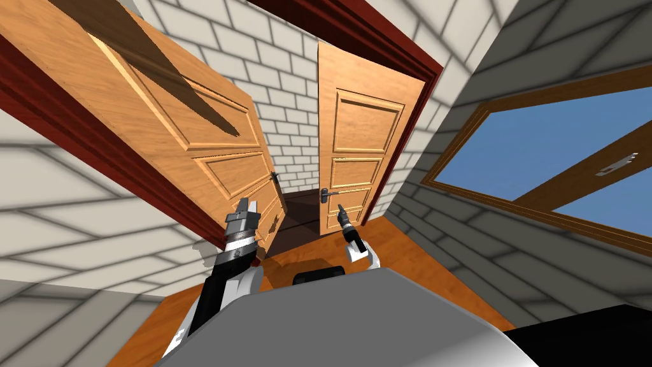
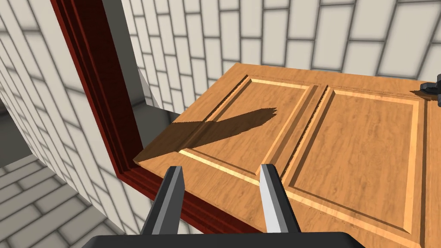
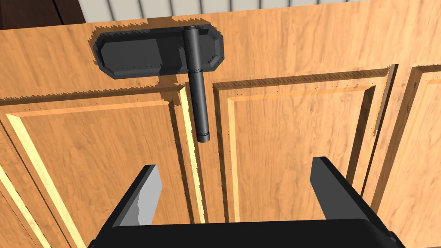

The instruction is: Push the door open

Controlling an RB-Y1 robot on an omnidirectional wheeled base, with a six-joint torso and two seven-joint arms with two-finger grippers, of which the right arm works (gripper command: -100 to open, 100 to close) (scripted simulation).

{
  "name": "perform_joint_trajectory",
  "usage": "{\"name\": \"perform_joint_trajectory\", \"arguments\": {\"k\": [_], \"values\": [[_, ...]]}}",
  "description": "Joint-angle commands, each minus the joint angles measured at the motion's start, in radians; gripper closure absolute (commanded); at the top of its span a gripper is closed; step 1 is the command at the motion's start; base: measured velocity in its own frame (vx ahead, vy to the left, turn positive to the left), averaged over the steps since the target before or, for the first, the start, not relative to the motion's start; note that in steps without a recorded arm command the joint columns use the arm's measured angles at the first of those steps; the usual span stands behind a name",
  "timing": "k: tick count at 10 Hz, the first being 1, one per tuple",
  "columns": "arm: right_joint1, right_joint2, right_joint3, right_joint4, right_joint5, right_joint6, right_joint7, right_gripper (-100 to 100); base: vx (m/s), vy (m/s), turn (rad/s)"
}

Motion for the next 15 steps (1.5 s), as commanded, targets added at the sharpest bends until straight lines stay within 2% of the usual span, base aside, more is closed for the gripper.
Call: {"name": "perform_joint_trajectory", "arguments": {"k": [1, 3, 4, 5, 15], "values": [[-0.008, -0.001, 0.011, 0.028, 0.002, 0.007, -0.005, -100, 0.104, -0.141, 0.074], [-0.026, -0.002, 0.022, 0.069, 0.003, 0.013, -0.01, -100, 0.103, -0.152, 0.077], [-0.018, -0.001, 0.019, 0.058, 0.003, 0.007, -0.007, -100, 0.041, -0.062, 0.017], [-0.023, -0.001, 0.017, 0.067, 0.003, 0.006, -0.008, -100, 0.112, -0.009, 0.015], [-0.075, 0.021, -0.019, 0.142, 0.002, -0.009, -0.005, -100, 0.198, 0.038, 0.025]]}}
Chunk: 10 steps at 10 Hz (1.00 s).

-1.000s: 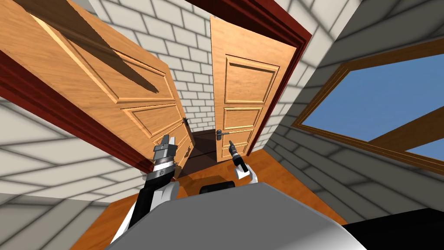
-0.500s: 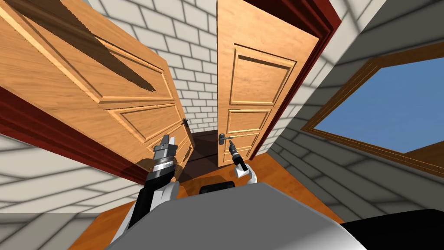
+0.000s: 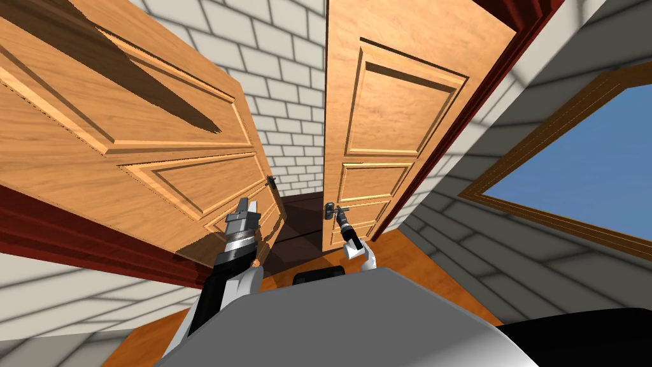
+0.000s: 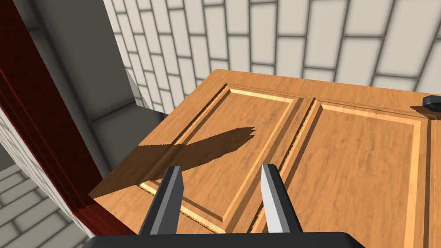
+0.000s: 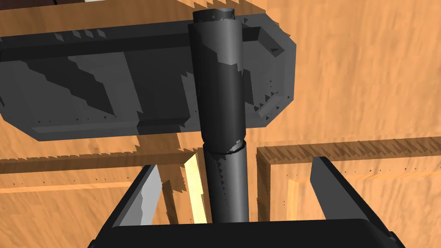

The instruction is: Push the door open

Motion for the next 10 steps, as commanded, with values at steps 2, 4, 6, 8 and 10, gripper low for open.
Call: {"name": "perform_joint_trajectory", "arguments": {"k": [2, 4, 6, 8, 10], "values": [[0.0, 0.0, 0.0, 0.0, 0.0, 0.0, 0.0, 100, 0.034, 0.001, 0.001], [0.0, 0.0, 0.0, 0.0, 0.0, 0.0, 0.0, 100, -0.026, -0.002, 0.002], [0.0, 0.0, 0.0, 0.0, 0.0, 0.0, 0.0, 100, -0.012, -0.001, -0.002], [-0.003, -0.003, -0.015, 0.008, 0.0, 0.003, 0.004, 100, 0.045, 0.028, -0.019], [-0.008, -0.005, -0.03, 0.012, -0.001, 0.003, 0.007, 100, 0.139, 0.064, -0.055]]}}
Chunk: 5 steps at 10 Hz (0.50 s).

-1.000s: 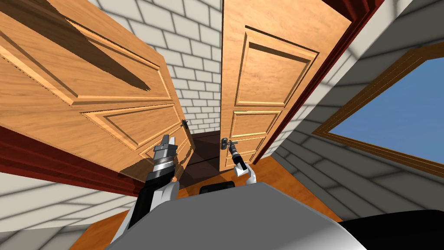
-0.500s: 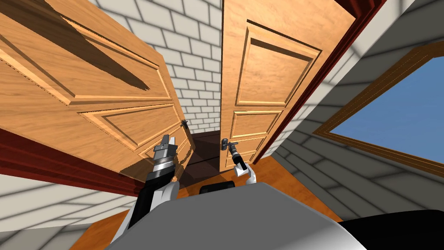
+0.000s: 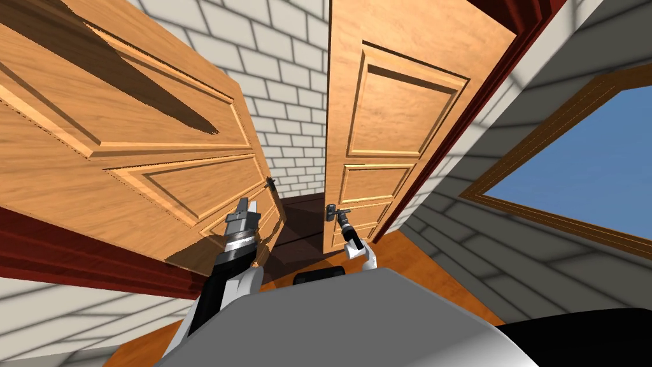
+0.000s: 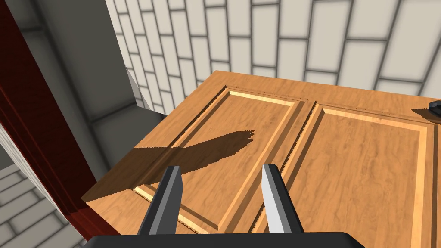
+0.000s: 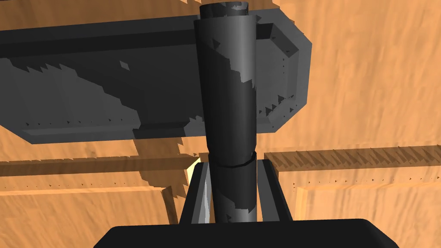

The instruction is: Push the door open

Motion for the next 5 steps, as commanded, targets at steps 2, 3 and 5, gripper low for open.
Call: {"name": "perform_joint_trajectory", "arguments": {"k": [2, 3, 5], "values": [[-0.011, -0.005, -0.03, -0.001, -0.002, -0.005, 0.006, 100, 0.168, 0.061, -0.039], [-0.016, -0.005, -0.044, 0.004, -0.002, -0.005, 0.009, 100, 0.185, 0.1, -0.05], [-0.027, -0.006, -0.078, 0.015, -0.004, -0.004, 0.016, 100, 0.19, 0.095, -0.084]]}}
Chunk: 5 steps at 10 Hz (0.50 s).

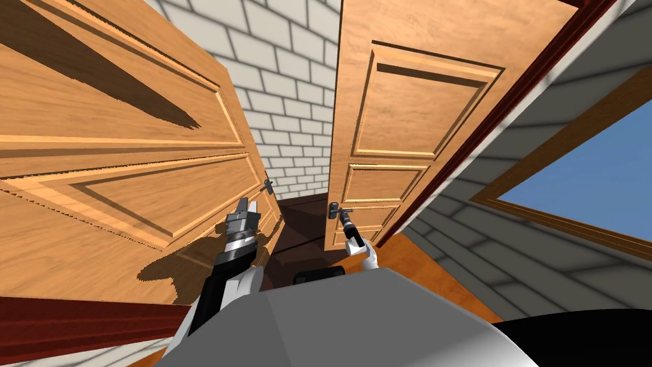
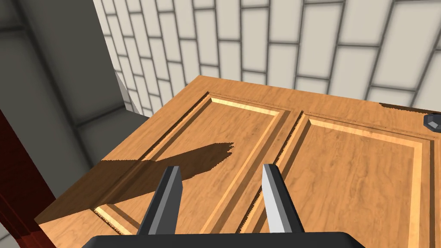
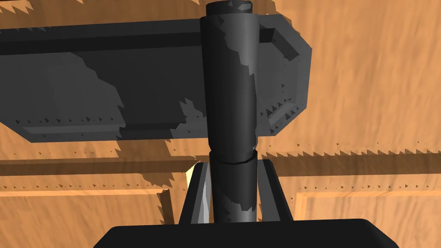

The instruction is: Push the door open

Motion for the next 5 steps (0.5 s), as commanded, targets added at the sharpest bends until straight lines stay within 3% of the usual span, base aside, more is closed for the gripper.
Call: {"name": "perform_joint_trajectory", "arguments": {"k": [1, 5], "values": [[0.001, -0.012, -0.029, -0.014, -0.003, 0.007, 0.003, 100, 0.161, 0.071, -0.062], [-0.015, -0.009, -0.077, 0.002, -0.006, 0.008, 0.013, 100, 0.125, 0.083, -0.064]]}}
